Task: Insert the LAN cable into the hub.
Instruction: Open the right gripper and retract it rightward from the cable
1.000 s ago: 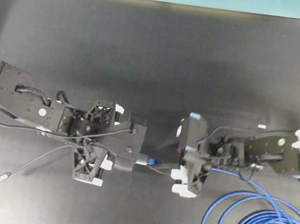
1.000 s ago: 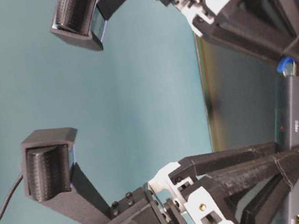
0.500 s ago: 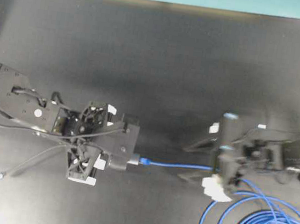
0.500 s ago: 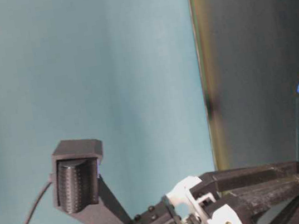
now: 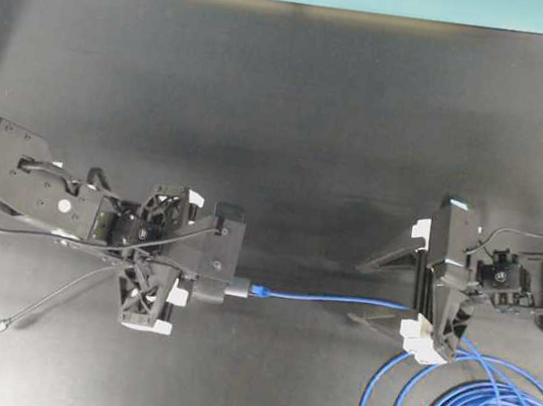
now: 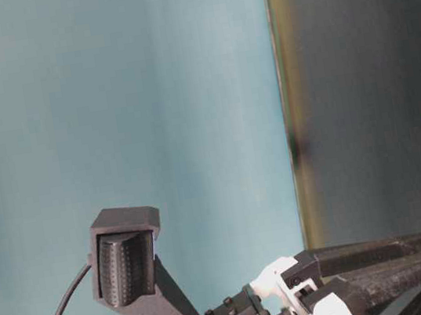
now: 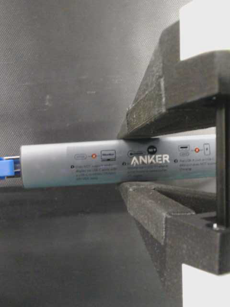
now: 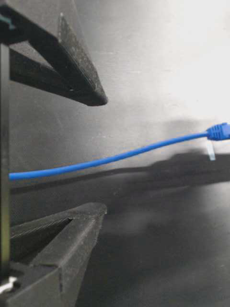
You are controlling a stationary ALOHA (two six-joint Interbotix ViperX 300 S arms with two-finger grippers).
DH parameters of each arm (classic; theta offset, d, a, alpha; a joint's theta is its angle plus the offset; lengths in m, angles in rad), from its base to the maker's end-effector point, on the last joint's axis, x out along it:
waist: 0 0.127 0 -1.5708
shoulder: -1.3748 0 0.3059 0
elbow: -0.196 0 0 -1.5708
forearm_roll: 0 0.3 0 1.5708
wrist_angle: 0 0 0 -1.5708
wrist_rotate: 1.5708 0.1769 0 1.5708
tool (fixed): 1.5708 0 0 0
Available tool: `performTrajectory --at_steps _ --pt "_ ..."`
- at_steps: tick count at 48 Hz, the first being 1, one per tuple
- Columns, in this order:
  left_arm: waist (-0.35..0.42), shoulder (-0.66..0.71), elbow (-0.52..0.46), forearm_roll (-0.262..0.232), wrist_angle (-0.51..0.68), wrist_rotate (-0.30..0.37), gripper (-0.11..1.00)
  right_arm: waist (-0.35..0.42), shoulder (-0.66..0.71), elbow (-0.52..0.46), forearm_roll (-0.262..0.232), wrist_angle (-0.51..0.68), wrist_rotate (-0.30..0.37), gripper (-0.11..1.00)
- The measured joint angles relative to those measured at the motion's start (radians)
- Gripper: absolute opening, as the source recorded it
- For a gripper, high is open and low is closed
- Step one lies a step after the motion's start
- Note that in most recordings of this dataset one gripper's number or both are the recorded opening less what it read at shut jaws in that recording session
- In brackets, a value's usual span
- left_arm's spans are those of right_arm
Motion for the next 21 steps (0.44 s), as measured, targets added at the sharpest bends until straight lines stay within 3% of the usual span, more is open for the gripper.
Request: performTrajectory --at_steps 10,21 --pt "0.011 -0.002 0.006 0.000 0.000 -0.002 0.85 0.000 -0.018 0.017 0.000 0.000 0.000 0.79" --pt "0.014 -0.044 0.058 0.000 0.003 -0.006 0.77 0.000 -0.097 0.064 0.000 0.000 0.000 0.79"
